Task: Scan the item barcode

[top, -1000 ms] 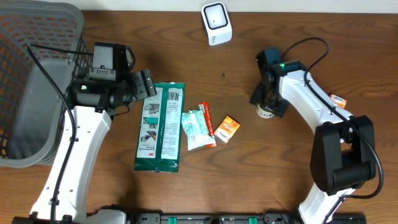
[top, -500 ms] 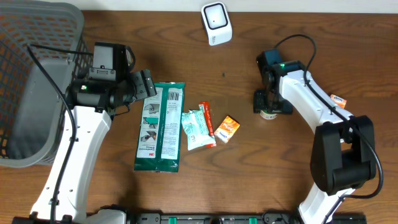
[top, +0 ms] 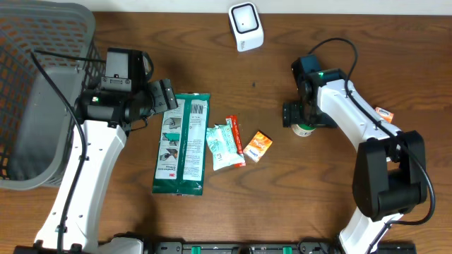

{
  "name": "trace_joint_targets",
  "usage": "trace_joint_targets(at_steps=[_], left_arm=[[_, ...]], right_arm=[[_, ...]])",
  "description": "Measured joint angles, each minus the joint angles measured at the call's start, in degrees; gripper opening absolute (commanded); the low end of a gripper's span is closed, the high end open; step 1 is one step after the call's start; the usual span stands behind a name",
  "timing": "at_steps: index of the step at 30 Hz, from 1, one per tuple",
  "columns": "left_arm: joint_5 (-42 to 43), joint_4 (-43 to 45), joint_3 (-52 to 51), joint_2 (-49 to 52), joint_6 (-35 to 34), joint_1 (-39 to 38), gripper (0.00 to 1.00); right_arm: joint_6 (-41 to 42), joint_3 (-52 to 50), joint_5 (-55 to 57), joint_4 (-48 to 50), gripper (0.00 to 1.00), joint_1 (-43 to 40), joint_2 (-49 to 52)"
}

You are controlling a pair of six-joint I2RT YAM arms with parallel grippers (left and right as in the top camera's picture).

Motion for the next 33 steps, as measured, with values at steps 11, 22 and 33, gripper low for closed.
trace_joint_targets(at_steps=[11, 22, 33], left_arm=[[0.0, 0.0, 0.0, 0.0, 0.0, 0.0, 0.88], [0.0, 0.0, 0.0, 0.0, 0.0, 0.0, 0.88], [0.0, 0.0, 0.0, 0.0, 0.0, 0.0, 0.88]], right_arm=[[7.0, 0.0, -8.0, 2.0, 0.79, -3.6, 0.0], [8.6, -1.2, -9.7, 4.5, 0.75, -3.8, 0.0], [8.5, -1.5, -9.9, 3.8, 0.70, -3.8, 0.0]])
